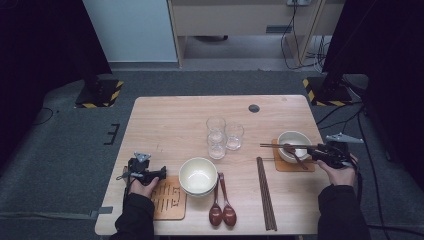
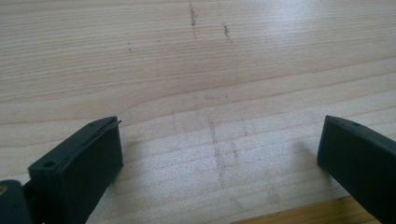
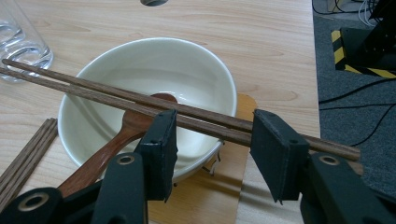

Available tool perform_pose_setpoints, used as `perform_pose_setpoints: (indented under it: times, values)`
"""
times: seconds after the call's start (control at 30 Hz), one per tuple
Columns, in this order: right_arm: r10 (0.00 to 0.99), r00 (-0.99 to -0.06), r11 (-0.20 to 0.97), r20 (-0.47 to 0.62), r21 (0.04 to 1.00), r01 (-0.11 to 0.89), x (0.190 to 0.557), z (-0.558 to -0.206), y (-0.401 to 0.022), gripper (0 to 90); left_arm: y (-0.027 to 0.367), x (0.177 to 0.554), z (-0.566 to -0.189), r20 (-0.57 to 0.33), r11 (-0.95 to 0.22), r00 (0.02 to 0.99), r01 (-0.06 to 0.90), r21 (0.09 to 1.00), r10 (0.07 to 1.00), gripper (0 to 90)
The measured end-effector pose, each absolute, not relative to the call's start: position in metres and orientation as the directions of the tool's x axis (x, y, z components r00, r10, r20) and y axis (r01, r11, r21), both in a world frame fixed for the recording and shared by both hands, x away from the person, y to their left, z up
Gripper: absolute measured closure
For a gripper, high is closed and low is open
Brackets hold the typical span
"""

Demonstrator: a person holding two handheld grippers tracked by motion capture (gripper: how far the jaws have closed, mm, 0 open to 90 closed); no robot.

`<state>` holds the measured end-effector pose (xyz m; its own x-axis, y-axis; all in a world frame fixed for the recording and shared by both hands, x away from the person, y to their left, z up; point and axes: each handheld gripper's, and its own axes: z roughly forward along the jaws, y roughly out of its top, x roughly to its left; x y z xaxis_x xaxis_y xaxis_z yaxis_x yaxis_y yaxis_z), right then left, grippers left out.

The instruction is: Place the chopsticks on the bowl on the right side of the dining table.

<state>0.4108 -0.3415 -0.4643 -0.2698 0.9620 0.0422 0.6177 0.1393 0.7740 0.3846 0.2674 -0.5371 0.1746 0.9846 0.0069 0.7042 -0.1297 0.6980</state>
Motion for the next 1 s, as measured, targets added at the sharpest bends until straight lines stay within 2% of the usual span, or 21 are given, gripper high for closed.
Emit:
perform_pose_setpoints:
  times: [0.6, 1.0]
  values:
    - [0.962, -0.270, 0.145, 0.036, 0.770, 0.621, 0.4149, -0.4658, -0.3407, 50.7, 0.2674, 0.3846, -0.5371, 0.007, -0.130, 0.175, 0.704, 0.698, 0.985, 0.0]
    - [0.953, -0.300, 0.157, 0.034, 0.793, 0.588, 0.4123, -0.4569, -0.3337, 51.0, 0.2674, 0.3846, -0.5371, 0.007, -0.130, 0.175, 0.704, 0.698, 0.985, 0.0]
